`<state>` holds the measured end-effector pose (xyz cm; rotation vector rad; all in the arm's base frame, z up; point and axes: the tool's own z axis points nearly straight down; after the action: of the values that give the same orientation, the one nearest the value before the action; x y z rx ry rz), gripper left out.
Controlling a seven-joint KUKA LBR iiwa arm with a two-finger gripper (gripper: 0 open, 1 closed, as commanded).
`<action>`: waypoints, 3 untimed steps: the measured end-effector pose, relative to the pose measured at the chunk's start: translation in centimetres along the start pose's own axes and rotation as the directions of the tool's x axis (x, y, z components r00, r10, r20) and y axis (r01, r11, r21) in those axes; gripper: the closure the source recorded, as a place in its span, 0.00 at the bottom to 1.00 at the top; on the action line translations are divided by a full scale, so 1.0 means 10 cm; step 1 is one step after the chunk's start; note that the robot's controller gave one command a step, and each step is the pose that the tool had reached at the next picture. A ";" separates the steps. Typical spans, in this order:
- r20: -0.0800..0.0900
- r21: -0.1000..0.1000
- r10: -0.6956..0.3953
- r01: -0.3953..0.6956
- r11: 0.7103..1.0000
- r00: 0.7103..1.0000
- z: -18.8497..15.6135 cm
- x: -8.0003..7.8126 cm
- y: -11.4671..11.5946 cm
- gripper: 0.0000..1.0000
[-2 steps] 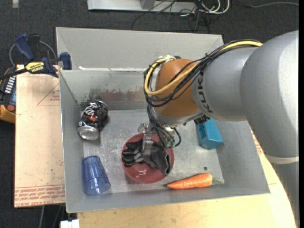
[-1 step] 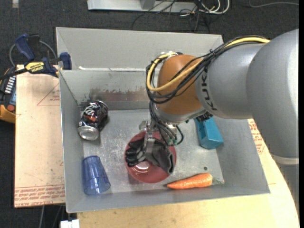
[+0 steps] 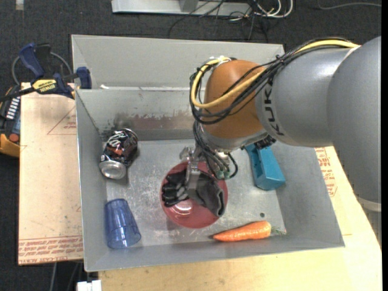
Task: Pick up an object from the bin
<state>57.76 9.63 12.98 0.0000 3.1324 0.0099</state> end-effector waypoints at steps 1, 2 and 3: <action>0.002 0.000 0.000 0.000 1.000 1.000 -0.10 -0.01 0.00 1.00; 0.003 -0.001 0.000 0.000 1.000 1.000 -0.15 -0.01 0.00 1.00; 0.003 -0.001 0.001 -0.001 1.000 1.000 -0.16 -0.01 0.00 1.00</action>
Offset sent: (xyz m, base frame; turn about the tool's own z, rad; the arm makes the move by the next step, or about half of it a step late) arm 0.0000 0.0001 0.0024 0.0000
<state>57.84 9.63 14.60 0.0015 3.1298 0.0111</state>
